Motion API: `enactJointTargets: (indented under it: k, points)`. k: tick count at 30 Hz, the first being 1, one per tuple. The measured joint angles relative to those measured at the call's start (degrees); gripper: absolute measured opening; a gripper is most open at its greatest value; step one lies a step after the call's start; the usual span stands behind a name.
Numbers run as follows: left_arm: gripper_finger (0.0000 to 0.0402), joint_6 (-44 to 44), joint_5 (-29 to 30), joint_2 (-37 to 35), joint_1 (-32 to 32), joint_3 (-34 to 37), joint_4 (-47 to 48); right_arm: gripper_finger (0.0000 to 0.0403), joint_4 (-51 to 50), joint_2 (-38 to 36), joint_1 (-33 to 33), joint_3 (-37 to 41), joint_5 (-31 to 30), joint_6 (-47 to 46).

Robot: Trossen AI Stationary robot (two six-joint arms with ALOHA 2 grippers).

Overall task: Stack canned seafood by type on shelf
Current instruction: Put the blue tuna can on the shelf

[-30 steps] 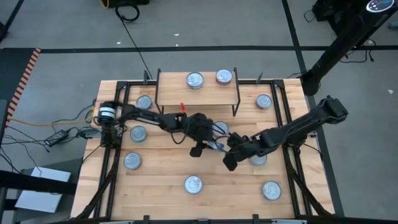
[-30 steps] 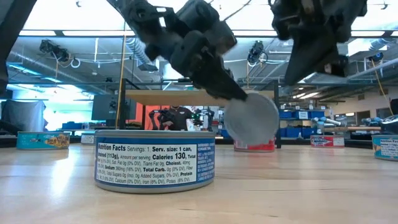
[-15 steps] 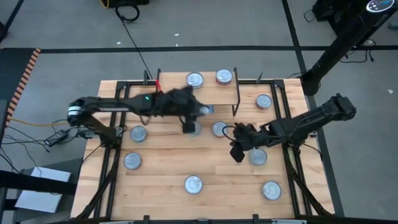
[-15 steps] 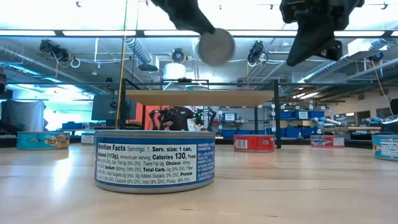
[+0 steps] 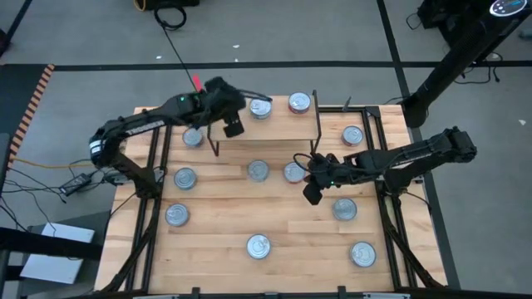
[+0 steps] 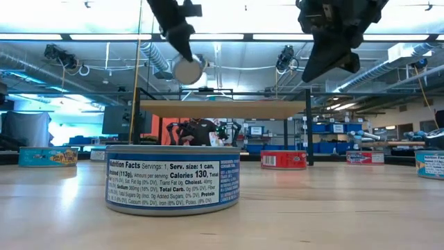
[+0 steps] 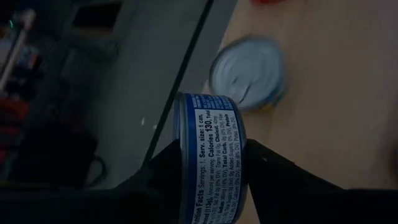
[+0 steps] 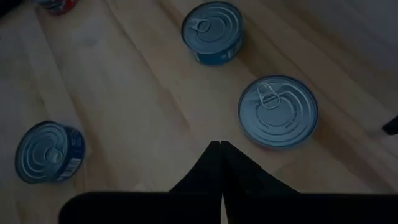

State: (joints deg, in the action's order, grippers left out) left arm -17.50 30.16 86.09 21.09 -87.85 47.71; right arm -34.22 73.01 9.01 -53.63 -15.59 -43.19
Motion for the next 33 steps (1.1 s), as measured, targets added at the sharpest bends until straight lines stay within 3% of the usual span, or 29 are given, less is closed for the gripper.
enactJointTargets:
  k: [7,14,20,27,33]
  points:
    - [0.0147,-0.9,-3.2,5.3,6.7,0.0,0.8,0.0007,0.2,0.0,0.0,0.0,-0.8,-0.1]
    - [0.0147,-1.8,-2.1,10.3,7.8,-0.2,-0.4,0.0007,0.3,0.0,0.0,0.0,-0.9,-0.1]
    - [0.0147,-1.7,-0.7,10.3,7.8,-0.2,1.5,0.0007,0.3,0.0,0.0,0.0,-0.9,-0.6]
    - [0.0213,-1.3,-4.6,10.2,7.8,0.2,8.4,0.0007,0.3,0.0,0.0,0.0,-0.8,-0.5]
    - [0.0228,-0.1,-5.8,10.0,7.7,0.1,9.4,0.0007,0.3,0.0,0.0,0.0,-0.8,-0.2]
